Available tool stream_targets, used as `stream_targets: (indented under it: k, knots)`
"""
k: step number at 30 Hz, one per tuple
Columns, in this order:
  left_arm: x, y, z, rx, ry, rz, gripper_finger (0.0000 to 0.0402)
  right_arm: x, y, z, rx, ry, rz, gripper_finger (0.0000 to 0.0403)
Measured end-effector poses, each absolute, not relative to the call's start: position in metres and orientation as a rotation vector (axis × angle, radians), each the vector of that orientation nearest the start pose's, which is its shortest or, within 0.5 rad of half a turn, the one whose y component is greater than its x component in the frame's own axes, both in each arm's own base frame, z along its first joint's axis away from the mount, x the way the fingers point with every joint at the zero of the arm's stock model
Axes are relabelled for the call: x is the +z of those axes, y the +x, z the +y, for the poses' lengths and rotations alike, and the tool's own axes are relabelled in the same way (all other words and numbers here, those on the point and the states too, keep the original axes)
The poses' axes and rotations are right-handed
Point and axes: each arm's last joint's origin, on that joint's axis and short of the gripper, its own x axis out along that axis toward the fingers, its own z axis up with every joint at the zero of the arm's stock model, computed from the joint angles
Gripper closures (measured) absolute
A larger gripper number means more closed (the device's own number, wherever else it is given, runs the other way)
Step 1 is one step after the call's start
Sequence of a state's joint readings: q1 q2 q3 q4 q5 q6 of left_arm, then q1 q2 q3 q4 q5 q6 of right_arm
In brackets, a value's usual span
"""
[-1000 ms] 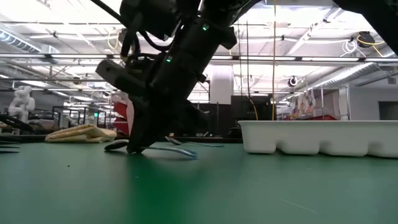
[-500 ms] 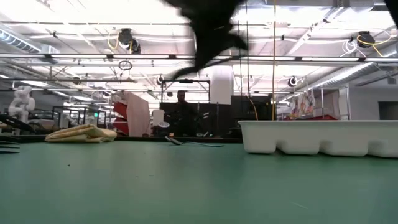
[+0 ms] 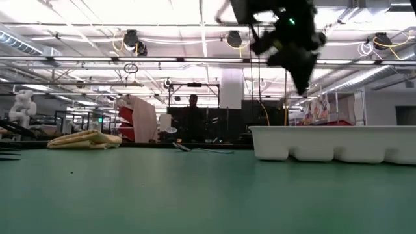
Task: Sort silverware
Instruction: Put the blue spoon into the white cutlery tray
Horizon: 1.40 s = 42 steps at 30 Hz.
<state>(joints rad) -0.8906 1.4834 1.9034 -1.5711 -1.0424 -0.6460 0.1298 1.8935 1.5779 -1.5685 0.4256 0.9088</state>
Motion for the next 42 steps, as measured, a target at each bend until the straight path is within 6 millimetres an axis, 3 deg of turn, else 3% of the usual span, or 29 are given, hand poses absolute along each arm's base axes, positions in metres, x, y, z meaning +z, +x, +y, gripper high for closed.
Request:
stream_targets:
  k: [5, 10, 15, 26, 34, 42]
  knots:
    - [0.446, 0.164, -0.163, 0.325, 0.327, 0.557, 0.0350, 0.195, 0.299, 0.018, -1.032, 0.063, 1.743, 0.0403]
    - [0.446, 0.164, -0.163, 0.318, 0.353, 0.561, 0.0350, 0.182, 0.284, 0.017, -1.018, -0.012, 1.833, 0.0403]
    - [0.446, 0.165, -0.162, 0.327, 0.359, 0.560, 0.0350, 0.171, 0.273, -0.002, -1.033, -0.022, 1.925, 0.0403]
    - [0.446, 0.165, -0.162, 0.322, 0.384, 0.563, 0.0350, 0.168, 0.269, -0.036, -1.015, 0.051, 2.005, 0.0400]
    - [0.446, 0.165, -0.162, 0.316, 0.406, 0.567, 0.0350, 0.171, 0.279, -0.042, -0.917, 0.060, 1.973, 0.0398]
    - [0.446, 0.165, -0.161, 0.317, 0.403, 0.566, 0.0350, 0.168, 0.282, -0.042, -0.843, 0.095, 1.976, 0.0368]
